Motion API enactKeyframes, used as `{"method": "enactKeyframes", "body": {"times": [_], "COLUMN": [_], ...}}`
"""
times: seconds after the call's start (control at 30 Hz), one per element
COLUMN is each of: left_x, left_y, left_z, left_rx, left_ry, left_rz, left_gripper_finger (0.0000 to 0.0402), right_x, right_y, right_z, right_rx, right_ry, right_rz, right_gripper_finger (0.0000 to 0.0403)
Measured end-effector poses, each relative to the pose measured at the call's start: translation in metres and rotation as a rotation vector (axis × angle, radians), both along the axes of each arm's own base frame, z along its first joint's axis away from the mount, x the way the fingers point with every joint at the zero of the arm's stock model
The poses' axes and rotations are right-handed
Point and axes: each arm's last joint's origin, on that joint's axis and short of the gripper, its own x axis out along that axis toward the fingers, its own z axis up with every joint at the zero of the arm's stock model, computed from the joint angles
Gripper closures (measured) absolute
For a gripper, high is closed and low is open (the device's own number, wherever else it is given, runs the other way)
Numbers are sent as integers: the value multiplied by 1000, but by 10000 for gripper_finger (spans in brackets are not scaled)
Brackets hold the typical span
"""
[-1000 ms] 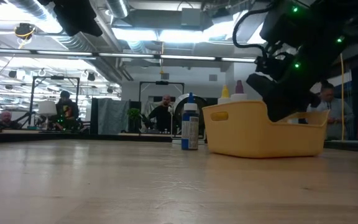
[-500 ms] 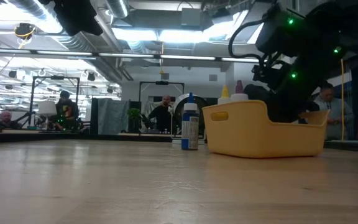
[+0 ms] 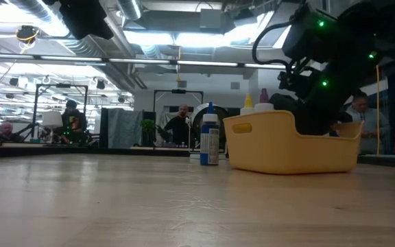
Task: Pick & Place food coloring
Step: Put the small green food coloring bottle into the yellow bin
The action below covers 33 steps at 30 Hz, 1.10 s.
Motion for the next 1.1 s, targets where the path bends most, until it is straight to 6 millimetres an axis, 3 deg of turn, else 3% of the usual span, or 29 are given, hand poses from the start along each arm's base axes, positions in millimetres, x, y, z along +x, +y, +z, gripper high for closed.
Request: {"method": "enactKeyframes", "body": {"times": [0.13,0.37,0.67,0.9,1.1], "left_x": [1,1,0,-4,-2], "left_y": [0,0,-5,-39,-72], "left_z": [1,1,1,-10,-36], "left_rx": [-4,-7,-66,-88,-63], "left_ry": [-9,-16,6,53,148], "left_rz": [0,0,-77,-289,-350], "left_gripper_finger": [229,229,229,229,229], "right_x": [5,18,1,-9,-8], "right_y": [2,7,29,64,89], "right_z": [8,42,90,119,139], "right_rx": [-15,-120,-267,-313,-354], "right_ry": [11,102,174,60,-94], "right_rz": [36,115,186,436,606], "right_gripper_finger": [277,288,293,293,293]}}
